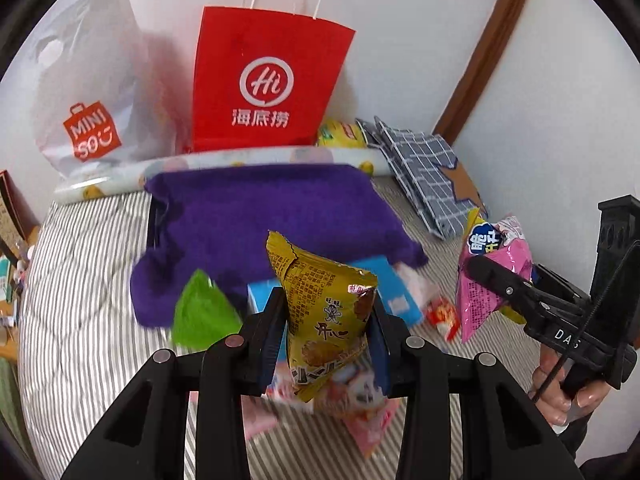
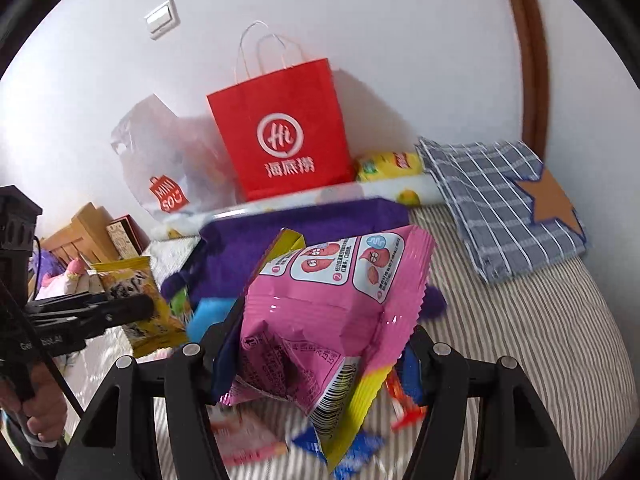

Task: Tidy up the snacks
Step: 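Grasp the yellow chip bag with the left tool while the right lifts the pink bag, then carry the pink bag onto the purple towel and open the right tool while left carries yellow bag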

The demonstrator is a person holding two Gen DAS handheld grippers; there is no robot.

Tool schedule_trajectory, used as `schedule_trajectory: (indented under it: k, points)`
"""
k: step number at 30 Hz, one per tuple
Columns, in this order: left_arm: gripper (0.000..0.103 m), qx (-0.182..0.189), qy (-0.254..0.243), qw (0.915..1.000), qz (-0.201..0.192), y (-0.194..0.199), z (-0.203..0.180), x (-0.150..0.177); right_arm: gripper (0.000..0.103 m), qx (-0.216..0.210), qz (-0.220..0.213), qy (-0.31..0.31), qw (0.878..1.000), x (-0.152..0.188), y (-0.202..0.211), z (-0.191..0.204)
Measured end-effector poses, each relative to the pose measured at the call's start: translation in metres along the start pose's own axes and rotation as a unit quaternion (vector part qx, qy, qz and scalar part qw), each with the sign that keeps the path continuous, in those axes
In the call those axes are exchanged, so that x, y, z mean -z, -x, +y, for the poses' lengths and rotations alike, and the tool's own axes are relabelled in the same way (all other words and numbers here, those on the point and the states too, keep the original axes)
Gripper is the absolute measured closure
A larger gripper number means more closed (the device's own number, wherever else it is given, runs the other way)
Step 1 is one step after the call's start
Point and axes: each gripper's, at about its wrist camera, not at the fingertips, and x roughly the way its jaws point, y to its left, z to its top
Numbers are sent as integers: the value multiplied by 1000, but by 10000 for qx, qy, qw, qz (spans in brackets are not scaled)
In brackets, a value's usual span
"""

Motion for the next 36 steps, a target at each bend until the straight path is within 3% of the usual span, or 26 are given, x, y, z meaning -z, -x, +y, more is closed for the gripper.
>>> schedule_trajectory:
  k: [9,22,27,36]
  points:
    - [64,-113,171,9998,-89,-18,33,-53,41,-132,-64,47,9999,-61,-42,2]
    - [64,-231,372,9990,-54,-64,77,-111,41,-164,147,47,9997,-116,-118,-20]
    - [64,-241,493,9985,37,-91,98,-116,41,-83,331,156,9993,-119,-152,-25]
    - [64,-410,749,9953,446,-135,137,-107,41,100,1092,507,9927,-105,-213,-30]
